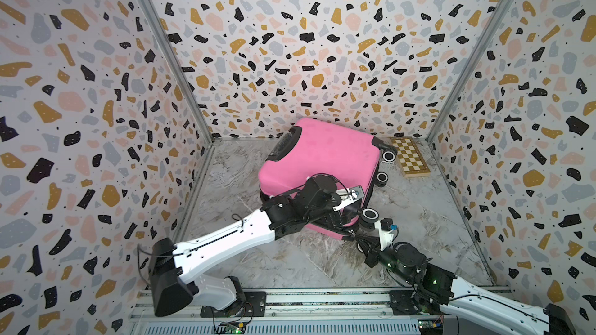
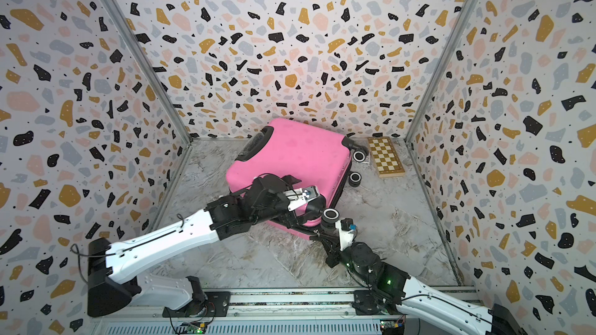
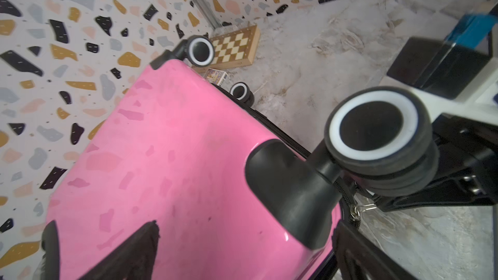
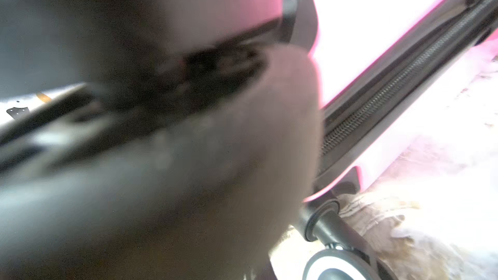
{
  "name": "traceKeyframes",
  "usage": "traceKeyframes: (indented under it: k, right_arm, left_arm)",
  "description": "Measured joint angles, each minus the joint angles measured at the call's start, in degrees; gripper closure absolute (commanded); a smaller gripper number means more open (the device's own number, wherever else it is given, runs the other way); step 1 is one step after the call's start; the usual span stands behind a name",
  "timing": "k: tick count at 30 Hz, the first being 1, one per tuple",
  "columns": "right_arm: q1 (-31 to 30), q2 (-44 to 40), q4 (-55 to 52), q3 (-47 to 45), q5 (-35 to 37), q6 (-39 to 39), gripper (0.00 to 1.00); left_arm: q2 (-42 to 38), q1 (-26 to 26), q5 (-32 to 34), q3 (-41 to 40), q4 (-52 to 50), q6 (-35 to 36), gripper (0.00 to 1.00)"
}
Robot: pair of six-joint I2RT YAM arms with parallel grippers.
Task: Close the suitcase zippers
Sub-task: Zip the zipper on the suitcase.
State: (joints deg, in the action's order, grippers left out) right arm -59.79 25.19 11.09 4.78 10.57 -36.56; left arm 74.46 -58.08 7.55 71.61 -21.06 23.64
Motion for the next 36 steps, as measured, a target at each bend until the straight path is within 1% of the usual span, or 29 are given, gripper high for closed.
traceKeyframes:
  k: [3, 5, 7, 12, 14, 15, 18, 22, 24, 25, 29, 31, 33, 35, 36]
  right_arm:
    - [0.90, 0.68, 0.33, 0.02, -0.76, 0.15, 1.00]
    - [1.55, 1.20, 0.46, 0.02, -1.11, 0.22, 1.00]
    - [2.23, 1.77, 0.46, 0.02, -1.42, 0.20, 1.00]
    - [2.84, 1.90, 0.46, 0.02, -2.27, 0.20, 1.00]
    - [2.95, 1.90, 0.42, 0.02, -2.40, 0.20, 1.00]
    - [2.95, 1.90, 0.39, 0.02, -2.43, 0.20, 1.00]
    - [3.08, 1.81, 0.20, 0.02, -2.60, 0.17, 1.00]
    - [3.26, 1.62, -0.17, 0.02, -2.91, 0.13, 1.00]
    - [3.32, 1.38, -0.42, 0.02, -3.10, 0.11, 1.00]
    - [3.34, 1.31, -0.48, 0.02, -3.13, 0.09, 1.00]
    - [3.54, 1.29, -0.59, 0.02, -3.37, 0.00, 1.00]
    - [3.58, 1.29, -0.61, 0.02, -3.43, -0.02, 1.00]
    - [3.61, 1.29, -0.63, 0.02, -3.45, -0.02, 1.00]
    - [3.67, 1.29, -0.76, 0.02, -3.43, -0.20, 1.00]
    - [3.69, 1.31, -0.81, 0.07, -3.43, -0.20, 1.00]
  left_arm:
    - [-3.50, 2.05, 0.42, 1.11, -1.95, -3.56, 0.00]
    - [-3.65, 4.81, 0.13, 2.91, -3.74, -7.17, 0.02]
    - [-2.25, 10.78, -0.17, 5.97, -6.27, -11.32, 0.03]
    - [3.72, 26.99, -2.71, 13.68, -11.19, -18.21, 0.05]
    - [6.69, 32.26, -4.48, 16.41, -12.52, -19.87, 0.05]
    - [8.48, 34.67, -5.42, 17.92, -13.27, -20.35, 0.07]
    - [14.71, 39.98, -7.98, 23.15, -15.21, -21.38, 0.11]
    - [24.81, 44.65, -11.85, 31.32, -17.49, -21.59, 0.15]
    - [30.82, 46.25, -13.44, 37.16, -19.63, -21.55, 0.18]
    - [33.59, 46.82, -13.94, 40.00, -20.81, -21.53, 0.19]
    - [45.75, 48.22, -16.63, 54.05, -27.39, -21.29, 0.30]
    - [50.69, 48.50, -18.43, 59.84, -30.97, -20.90, 0.33]
    - [53.57, 48.59, -20.55, 62.38, -33.81, -20.35, 0.34]
    - [54.23, 48.85, -21.68, 62.18, -34.69, -20.00, 0.35]
    - [54.14, 49.13, -22.27, 61.72, -35.10, -19.82, 0.38]
